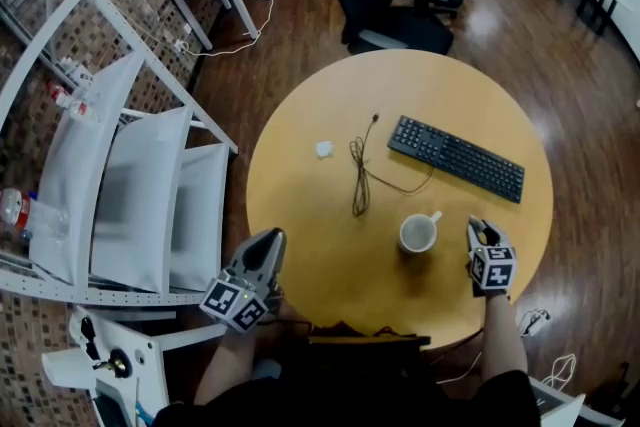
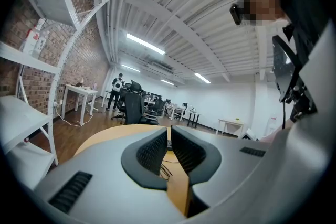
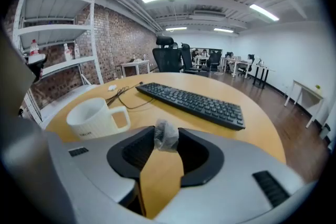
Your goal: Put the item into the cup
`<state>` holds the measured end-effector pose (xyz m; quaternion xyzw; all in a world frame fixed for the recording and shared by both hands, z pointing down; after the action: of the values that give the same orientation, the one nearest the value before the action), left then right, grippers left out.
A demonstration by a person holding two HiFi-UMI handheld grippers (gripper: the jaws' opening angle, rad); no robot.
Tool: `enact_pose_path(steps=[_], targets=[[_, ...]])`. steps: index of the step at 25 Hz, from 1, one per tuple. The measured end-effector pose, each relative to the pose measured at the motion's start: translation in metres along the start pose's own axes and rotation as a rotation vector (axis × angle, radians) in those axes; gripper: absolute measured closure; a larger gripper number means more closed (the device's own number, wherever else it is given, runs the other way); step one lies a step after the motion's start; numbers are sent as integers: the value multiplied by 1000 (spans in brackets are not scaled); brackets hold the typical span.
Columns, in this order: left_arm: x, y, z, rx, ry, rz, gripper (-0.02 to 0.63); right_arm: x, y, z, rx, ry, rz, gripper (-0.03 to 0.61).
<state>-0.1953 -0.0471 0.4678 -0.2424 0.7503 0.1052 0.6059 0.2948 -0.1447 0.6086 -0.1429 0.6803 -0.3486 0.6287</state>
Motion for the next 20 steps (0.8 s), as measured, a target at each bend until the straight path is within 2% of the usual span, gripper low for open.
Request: enact_pose_path(steps=[5,9,16,20], targets=[[5,-12,2,-66,2,38,597,48,54,-11,-3,21,169,451],[6,-10,2,-97,2,60,597,76,81,-28,8,78,260,451],[0,13,-11,-77,18,80,595,92,86,-80,91,158,278,451],[-1,27,-18,-49,25,100,597,91,76,-107,137,154,270,451]])
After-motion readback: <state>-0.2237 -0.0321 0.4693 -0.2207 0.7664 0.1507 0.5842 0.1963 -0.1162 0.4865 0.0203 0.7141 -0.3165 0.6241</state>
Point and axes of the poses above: the fingertips, and each gripper's own axes: y backward along the fingers, z to its right, x out of its top, the point moved 9 cm from there along y, backward along the fingers, and after that the axes turned 2 degrees about -z, right-handed, at the moved point
